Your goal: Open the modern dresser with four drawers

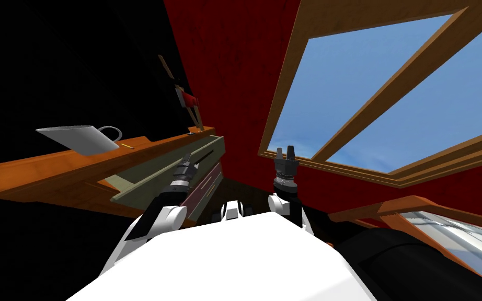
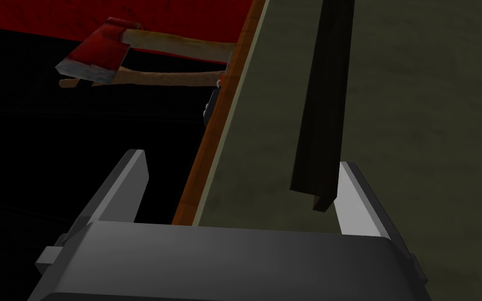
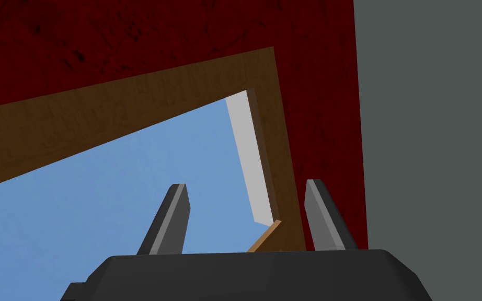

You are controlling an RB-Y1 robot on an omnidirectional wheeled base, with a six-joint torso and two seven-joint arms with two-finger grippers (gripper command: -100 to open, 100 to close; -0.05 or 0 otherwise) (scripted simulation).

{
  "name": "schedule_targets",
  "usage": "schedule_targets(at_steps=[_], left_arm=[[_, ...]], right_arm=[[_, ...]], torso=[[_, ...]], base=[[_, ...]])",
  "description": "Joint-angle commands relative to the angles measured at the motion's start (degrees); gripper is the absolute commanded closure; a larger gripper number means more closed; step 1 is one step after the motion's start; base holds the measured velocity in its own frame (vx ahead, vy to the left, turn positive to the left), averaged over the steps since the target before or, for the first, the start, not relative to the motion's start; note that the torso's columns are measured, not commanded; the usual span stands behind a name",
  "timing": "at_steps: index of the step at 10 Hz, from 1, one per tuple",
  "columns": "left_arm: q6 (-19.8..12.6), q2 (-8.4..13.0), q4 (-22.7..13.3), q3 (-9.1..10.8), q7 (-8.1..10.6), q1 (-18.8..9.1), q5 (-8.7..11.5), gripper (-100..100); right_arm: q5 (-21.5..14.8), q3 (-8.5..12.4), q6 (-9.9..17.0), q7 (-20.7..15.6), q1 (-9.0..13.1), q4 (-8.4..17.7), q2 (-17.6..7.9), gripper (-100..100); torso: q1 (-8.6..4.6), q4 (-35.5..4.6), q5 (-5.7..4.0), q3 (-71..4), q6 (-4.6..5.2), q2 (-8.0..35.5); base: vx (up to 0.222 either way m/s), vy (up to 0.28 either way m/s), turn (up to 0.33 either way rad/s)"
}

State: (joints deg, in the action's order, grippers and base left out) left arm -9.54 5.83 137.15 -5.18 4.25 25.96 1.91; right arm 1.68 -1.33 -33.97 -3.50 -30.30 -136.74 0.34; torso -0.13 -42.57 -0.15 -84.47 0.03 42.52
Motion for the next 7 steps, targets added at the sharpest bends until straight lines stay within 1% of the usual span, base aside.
schedule_targets(at_steps=[1,2,7], left_arm=[[-0.8,-0.2,1.2,-0.32,-0.08,0.7,-0.2,-100],[-1.0,-0.2,1.3,-0.36,-0.12,0.8,-0.2,0],[-1.3,-0.2,0.9,-0.41,-0.12,1.0,-0.2,0]], right_arm=[[0.0,0.0,0.0,0.0,0.0,0.0,0.0,0],[0.0,0.0,0.0,0.0,0.0,0.0,0.0,0],[0.0,0.0,0.0,0.0,0.0,0.0,0.0,0]], torso=[[-0.08,-0.1,-0.06,0.0,0.02,0.1],[-0.08,0.0,0.0,0.1,0.02,0.1],[0.14,0.2,0.14,0.0,-0.06,-0.1]], base=[[0.014,0.006,0.005],[0.0,0.0,0.0],[0.0,0.0,0.0]])
